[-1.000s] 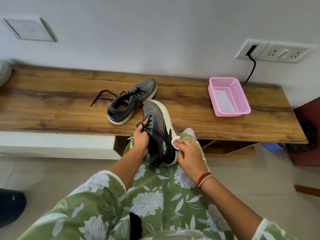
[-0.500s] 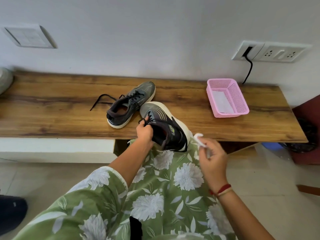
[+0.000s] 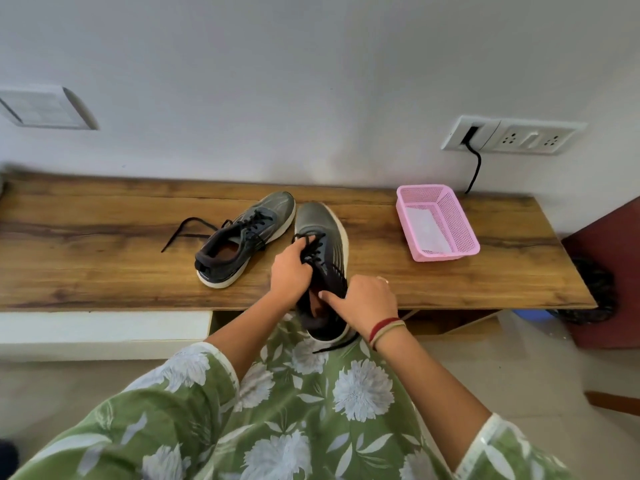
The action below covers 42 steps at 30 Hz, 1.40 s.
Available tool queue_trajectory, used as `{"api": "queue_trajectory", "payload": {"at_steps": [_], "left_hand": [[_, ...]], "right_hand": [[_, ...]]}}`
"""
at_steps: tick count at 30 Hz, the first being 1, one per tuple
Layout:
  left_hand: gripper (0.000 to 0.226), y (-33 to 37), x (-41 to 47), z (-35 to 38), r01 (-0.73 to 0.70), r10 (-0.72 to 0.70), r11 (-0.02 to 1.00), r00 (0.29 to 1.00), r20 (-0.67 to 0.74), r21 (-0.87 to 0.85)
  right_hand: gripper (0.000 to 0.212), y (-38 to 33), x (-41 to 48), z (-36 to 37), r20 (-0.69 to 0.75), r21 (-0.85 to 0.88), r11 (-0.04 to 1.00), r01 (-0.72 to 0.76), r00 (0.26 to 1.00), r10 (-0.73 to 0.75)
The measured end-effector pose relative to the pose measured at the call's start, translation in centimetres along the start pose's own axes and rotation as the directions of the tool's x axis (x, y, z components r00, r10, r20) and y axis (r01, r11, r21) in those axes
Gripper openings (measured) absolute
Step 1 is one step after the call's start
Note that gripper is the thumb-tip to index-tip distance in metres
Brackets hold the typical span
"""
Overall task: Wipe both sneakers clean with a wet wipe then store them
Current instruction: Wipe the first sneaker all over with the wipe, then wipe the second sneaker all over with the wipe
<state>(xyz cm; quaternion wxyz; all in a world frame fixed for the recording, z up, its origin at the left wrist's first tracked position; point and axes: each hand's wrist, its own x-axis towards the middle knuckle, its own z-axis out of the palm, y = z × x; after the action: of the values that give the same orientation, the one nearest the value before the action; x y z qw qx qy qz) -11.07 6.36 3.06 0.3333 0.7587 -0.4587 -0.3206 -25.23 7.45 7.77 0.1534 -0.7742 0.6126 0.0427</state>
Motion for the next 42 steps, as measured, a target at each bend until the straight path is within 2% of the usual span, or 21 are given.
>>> {"api": "queue_trajectory", "payload": {"at_steps": [3, 7, 11, 13, 19, 21, 24, 27, 30, 33, 34, 36, 37, 38, 40, 42], "left_hand": [[0.066, 0.8, 0.7, 0.3, -0.075, 0.075, 0.997, 0.997, 0.018, 0.018], [0.069, 1.0, 2.5, 0.5, -0.075, 0.075, 0.997, 0.997, 0.016, 0.001], [0.055, 0.9, 4.1, 1.1, -0.069, 0.067, 0.996, 0.997, 0.029, 0.054], [0.050, 1.0, 4.4, 1.6, -0.053, 0.048, 0.997, 0.996, 0.079, 0.061], [0.077, 1.4, 5.2, 3.0, -0.173, 0.122, 0.977, 0.936, 0.332, 0.129], [0.085, 1.4, 5.5, 3.5, -0.153, 0.094, 0.981, 0.911, 0.402, 0.117], [0.089, 1.3, 5.6, 4.0, -0.024, 0.031, 0.999, 0.903, 0.429, -0.021], [0.077, 1.1, 5.1, 3.1, -0.016, 0.037, 0.998, 0.932, 0.359, -0.062], [0.059, 0.2, 4.3, 0.1, -0.094, 0.090, 0.995, 0.984, 0.152, 0.021], [0.049, -1.8, 4.2, -3.4, -0.136, 0.142, 0.987, 0.988, -0.063, 0.088], [0.045, -2.7, 4.3, -4.7, -0.144, 0.159, 0.981, 0.980, -0.119, 0.127], [0.038, -4.5, 4.7, -7.0, -0.140, 0.185, 0.966, 0.962, -0.200, 0.219], [0.038, -5.3, 4.9, -8.1, -0.129, 0.190, 0.956, 0.956, -0.222, 0.262], [0.039, -6.1, 5.1, -9.1, -0.116, 0.191, 0.945, 0.955, -0.227, 0.307], [0.039, -7.2, 5.6, -10.3, -0.093, 0.174, 0.912, 0.970, -0.171, 0.400], [0.033, -7.7, 6.1, -10.4, -0.050, 0.105, 0.878, 0.991, -0.088, 0.476]], "right_hand": [[0.049, -0.3, 1.3, 0.8, 0.025, 0.031, 1.000, -0.005, 1.000, 0.005], [0.041, -0.2, 2.6, 1.8, -0.067, 0.012, 1.000, 0.019, 0.998, -0.018], [0.040, 0.4, 5.2, 1.9, -0.151, 0.034, 0.999, -0.010, 0.988, 0.015], [0.039, 1.0, 6.5, 1.8, -0.153, 0.043, 0.998, -0.041, 0.987, 0.047], [0.040, 3.8, 9.4, 2.3, -0.130, 0.027, 0.995, -0.093, 0.987, 0.096], [0.041, 4.7, 9.9, 2.6, -0.123, -0.004, 0.995, -0.101, 0.987, 0.099], [0.045, 5.9, 10.7, 2.9, -0.086, -0.097, 0.992, -0.080, 0.994, 0.072], [0.054, 6.6, 11.0, 2.1, -0.084, -0.147, 0.985, -0.095, 0.993, 0.084], [0.050, 6.4, 10.8, 0.4, -0.227, -0.063, 0.993, -0.096, 0.971, 0.080], [0.029, 5.1, 10.7, -1.3, -0.280, 0.215, 0.977, 0.012, 0.959, 0.050], [0.024, 4.3, 10.7, -1.6, -0.247, 0.340, 0.939, 0.046, 0.968, 0.042], [0.018, 2.3, 10.2, -2.0, -0.121, 0.613, 0.789, 0.038, 0.992, 0.046], [0.017, 1.2, 9.8, -2.0, -0.067, 0.694, 0.720, 0.016, 0.997, 0.042], [0.018, 0.2, 9.4, -1.6, -0.059, 0.707, 0.707, 0.033, 0.998, 0.013], [0.020, -1.5, 8.4, 0.0, -0.130, 0.590, 0.790, 0.166, 0.985, -0.110], [0.018, -2.6, 7.2, 2.2, -0.126, 0.563, 0.783, 0.264, 0.964, -0.235]]}}
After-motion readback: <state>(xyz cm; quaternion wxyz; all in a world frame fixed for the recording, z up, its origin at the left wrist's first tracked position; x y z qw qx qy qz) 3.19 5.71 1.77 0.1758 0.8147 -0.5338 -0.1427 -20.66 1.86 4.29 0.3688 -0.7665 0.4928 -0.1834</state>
